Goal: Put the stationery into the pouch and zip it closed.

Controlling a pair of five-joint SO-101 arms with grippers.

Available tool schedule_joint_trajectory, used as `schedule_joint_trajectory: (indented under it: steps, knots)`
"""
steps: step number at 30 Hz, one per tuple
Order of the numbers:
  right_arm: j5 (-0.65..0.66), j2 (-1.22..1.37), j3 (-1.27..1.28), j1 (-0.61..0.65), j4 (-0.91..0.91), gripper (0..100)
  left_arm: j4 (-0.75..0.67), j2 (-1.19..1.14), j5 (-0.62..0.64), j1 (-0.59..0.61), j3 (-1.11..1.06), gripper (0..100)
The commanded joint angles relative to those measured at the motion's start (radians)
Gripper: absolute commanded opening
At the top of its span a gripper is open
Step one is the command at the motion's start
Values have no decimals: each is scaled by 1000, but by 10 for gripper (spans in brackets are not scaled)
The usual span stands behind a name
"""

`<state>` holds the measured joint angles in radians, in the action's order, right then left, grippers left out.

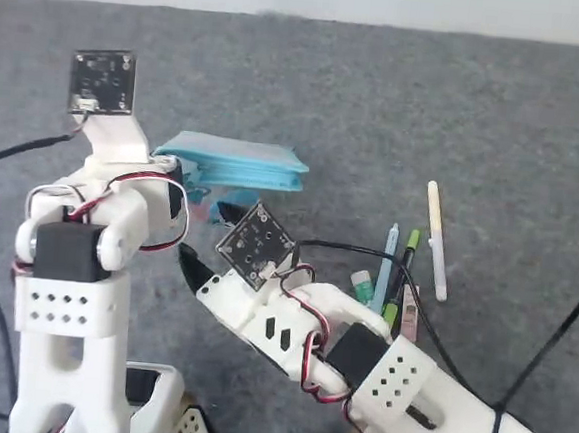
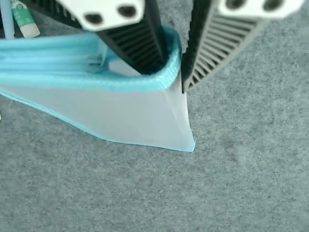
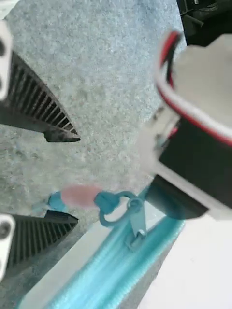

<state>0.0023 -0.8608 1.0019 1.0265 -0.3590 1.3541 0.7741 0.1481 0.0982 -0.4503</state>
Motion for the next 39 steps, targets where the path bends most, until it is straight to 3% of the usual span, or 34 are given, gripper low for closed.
schedule_joint_trajectory:
  steps: [1, 11, 35, 39]
  knots:
    - [6, -42, -23, -7, 42, 236, -34, 12, -21, -6, 67, 12]
    - [5, -54, -25, -18, 47, 236, 48, 3, -112, -91, 234, 12]
    - [6, -81, -40, 4, 94, 234, 115, 3, -114, -94, 305, 10]
    - [6, -82, -41, 8, 94, 196, 143, 3, -114, -94, 303, 10]
